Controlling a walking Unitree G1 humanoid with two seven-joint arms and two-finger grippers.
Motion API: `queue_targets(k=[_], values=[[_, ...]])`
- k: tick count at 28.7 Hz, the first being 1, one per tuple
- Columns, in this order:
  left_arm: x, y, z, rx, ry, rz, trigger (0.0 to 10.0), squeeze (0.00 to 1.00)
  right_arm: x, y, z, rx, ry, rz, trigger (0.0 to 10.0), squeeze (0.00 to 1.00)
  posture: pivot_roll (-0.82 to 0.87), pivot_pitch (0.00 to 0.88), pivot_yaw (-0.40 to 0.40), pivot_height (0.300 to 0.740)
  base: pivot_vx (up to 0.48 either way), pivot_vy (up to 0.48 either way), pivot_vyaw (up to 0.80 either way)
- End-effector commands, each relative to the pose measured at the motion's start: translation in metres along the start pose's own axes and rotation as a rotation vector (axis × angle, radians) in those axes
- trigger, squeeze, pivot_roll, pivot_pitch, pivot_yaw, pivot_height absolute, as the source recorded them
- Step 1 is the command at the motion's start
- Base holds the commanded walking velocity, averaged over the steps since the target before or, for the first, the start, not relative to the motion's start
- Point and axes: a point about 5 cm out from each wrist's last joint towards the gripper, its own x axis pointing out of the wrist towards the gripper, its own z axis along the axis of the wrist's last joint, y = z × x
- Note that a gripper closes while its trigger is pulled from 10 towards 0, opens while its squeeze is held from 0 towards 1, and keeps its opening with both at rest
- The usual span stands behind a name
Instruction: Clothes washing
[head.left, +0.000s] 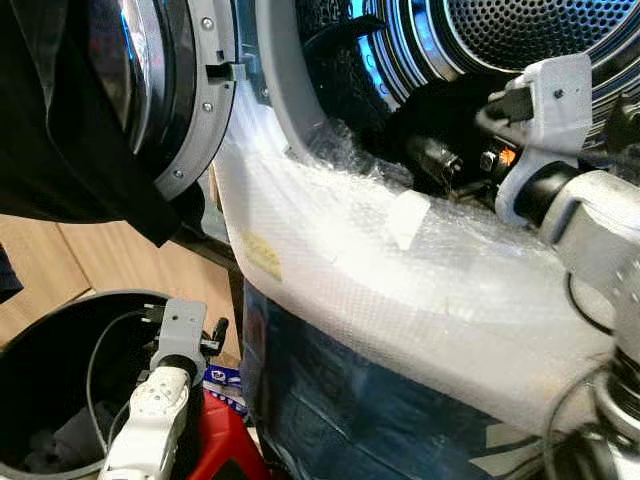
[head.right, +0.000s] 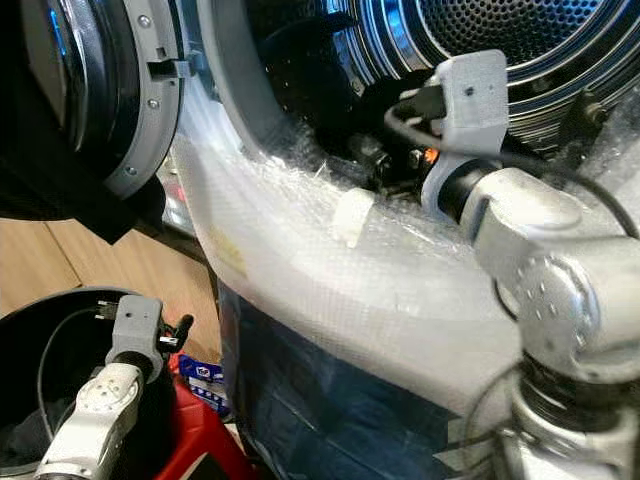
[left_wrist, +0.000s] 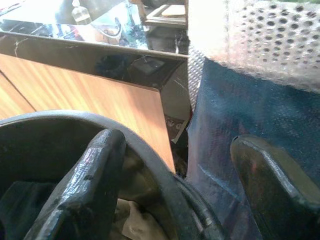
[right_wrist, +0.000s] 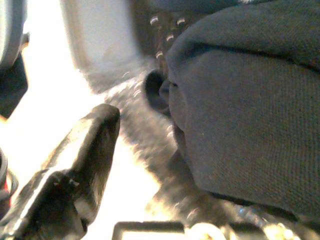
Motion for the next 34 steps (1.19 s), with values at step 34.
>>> queue_targets(k=[34], values=[[0.007, -0.004, 0.009, -0.023, -0.019, -0.017, 10.0, 0.0, -0.036, 0.032, -0.013, 0.171, -0.141, 0.129, 10.0, 0.0, -0.08, 0.0, -0.019, 0.74, 0.0, 0.0, 0.0]])
